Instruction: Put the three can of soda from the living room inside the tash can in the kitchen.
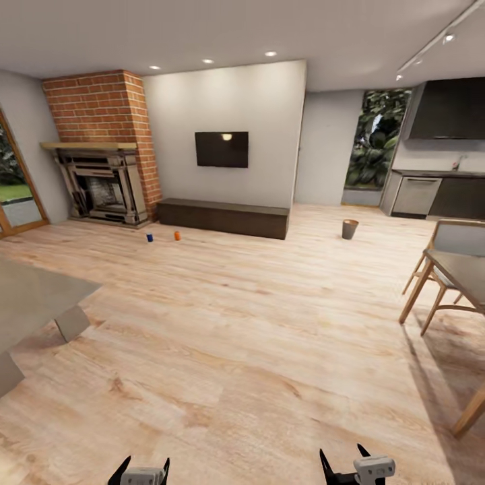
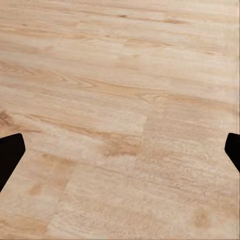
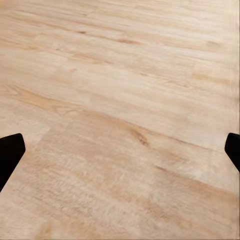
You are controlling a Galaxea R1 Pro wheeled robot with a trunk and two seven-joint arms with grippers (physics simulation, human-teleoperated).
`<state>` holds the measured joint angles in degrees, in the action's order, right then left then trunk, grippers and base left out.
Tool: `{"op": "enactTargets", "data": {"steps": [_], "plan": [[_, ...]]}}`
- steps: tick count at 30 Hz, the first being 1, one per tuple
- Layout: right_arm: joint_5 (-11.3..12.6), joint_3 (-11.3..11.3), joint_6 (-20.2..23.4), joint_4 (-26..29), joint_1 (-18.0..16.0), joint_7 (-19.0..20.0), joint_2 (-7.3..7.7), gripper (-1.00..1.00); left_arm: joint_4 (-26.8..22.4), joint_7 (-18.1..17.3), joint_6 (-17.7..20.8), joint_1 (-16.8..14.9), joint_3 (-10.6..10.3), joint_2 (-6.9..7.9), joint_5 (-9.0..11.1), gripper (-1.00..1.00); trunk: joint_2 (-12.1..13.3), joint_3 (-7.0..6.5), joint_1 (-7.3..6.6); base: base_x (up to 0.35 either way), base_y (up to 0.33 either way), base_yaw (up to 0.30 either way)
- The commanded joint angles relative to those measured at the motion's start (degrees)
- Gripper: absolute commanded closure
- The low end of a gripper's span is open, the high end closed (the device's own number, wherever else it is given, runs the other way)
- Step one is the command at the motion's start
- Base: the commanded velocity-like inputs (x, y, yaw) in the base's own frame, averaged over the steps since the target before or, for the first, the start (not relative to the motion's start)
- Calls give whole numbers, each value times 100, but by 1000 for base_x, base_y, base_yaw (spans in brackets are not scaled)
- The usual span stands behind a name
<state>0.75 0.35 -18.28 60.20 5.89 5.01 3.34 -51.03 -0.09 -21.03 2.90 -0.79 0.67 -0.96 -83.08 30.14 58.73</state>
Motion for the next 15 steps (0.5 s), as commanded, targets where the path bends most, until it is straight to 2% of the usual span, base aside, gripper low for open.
{"op": "enactTargets", "data": {"steps": [1,9,15], "plan": [[-1,0,0,-3,0,0,0,-100,-1,0,1,0,0,0,0,-100,0,-3,0,173,-221,-251],[3,-6,0,-7,0,0,0,-100,-18,0,2,0,0,3,-6,-100,0,-25,0,208,-182,-251],[4,-162,0,-8,0,8,0,-100,-29,0,2,1,0,4,-9,-100,0,-35,0,237,-64,-251]]}}
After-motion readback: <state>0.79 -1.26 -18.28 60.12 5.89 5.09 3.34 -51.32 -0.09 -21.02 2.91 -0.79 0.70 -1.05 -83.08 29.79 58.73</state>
